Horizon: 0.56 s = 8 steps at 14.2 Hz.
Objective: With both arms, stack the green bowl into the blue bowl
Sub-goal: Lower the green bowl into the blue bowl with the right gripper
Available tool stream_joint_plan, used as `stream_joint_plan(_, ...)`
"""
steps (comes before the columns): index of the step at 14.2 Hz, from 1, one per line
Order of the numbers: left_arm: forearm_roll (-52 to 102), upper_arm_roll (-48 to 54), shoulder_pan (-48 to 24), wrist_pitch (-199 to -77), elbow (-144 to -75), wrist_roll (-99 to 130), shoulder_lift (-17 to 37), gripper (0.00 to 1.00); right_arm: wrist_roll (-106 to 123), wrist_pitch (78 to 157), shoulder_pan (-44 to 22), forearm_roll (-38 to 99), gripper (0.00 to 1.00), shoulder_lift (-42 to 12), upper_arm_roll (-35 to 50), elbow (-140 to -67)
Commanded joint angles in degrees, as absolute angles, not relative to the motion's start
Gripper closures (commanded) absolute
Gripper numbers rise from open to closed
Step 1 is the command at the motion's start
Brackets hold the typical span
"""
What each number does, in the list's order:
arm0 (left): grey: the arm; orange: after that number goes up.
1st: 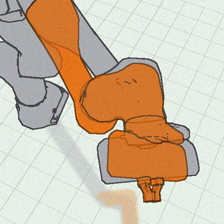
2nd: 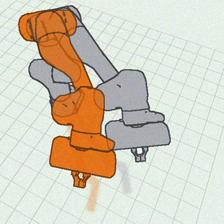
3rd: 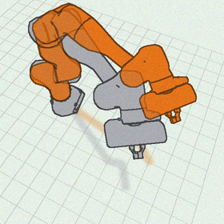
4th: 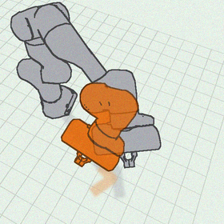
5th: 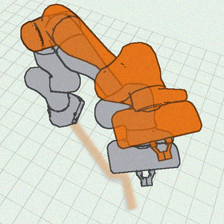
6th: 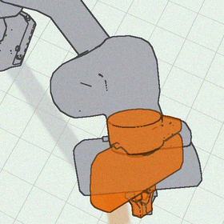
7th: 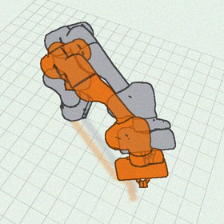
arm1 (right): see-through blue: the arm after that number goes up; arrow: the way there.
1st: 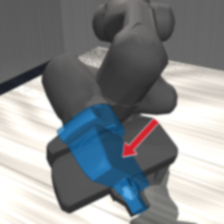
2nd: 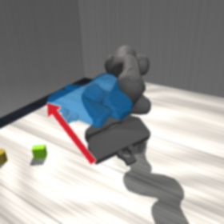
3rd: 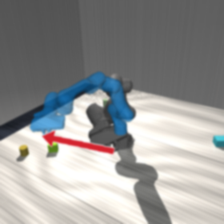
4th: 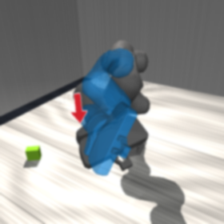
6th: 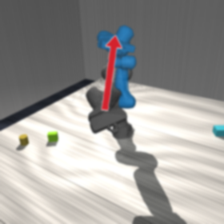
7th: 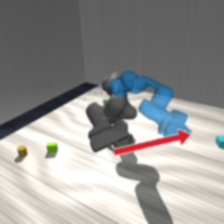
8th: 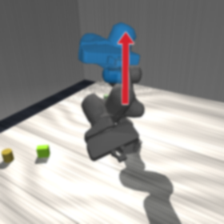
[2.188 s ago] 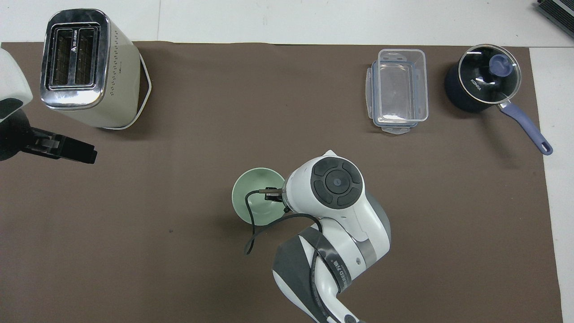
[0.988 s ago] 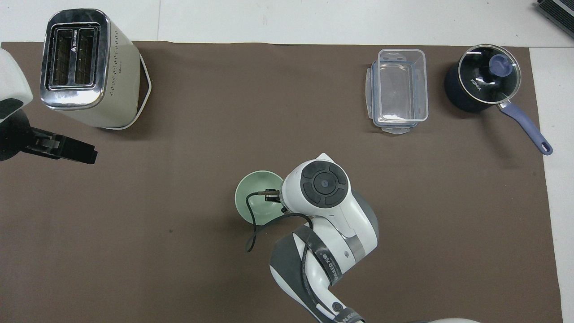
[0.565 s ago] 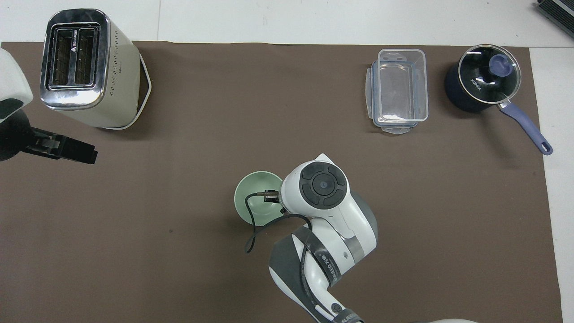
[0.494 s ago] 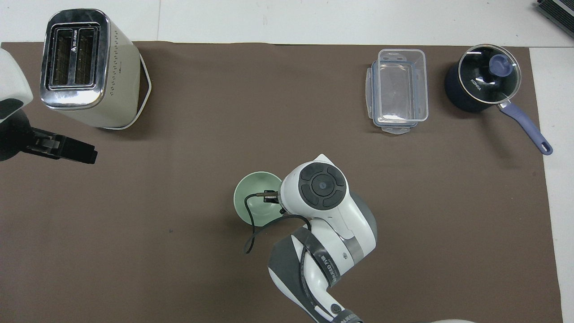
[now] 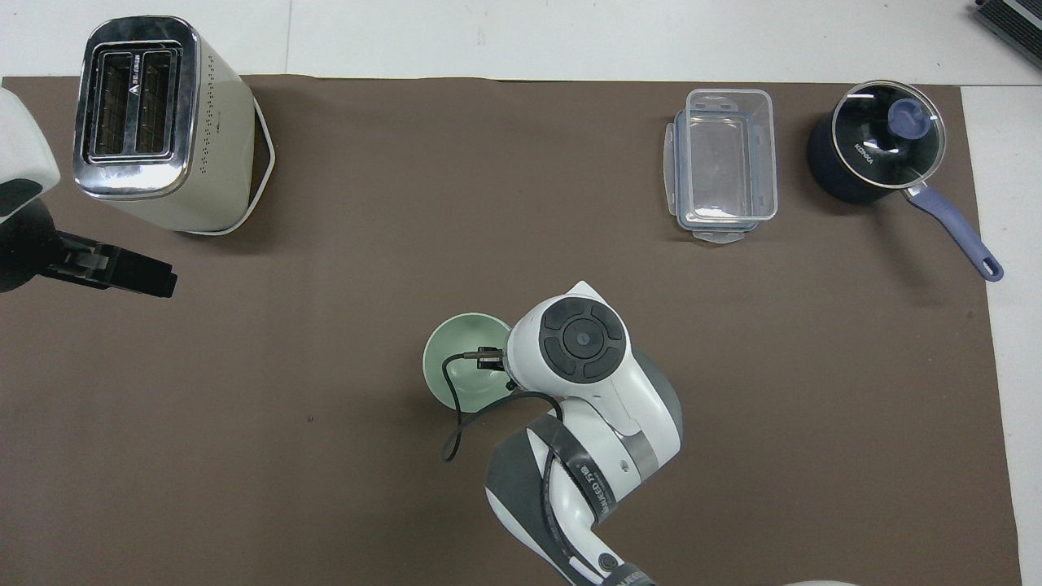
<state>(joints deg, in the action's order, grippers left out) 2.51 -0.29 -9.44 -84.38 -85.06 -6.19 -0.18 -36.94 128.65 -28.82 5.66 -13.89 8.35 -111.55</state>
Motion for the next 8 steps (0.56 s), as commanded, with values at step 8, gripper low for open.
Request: stream_joint_plan(8,1.58,0.09,-9.05,-84.20,-86.48,-6.59,-1.49,0.00,-36.65,131.84,-28.30,4.92,1.00,-13.89,8.17,-112.50)
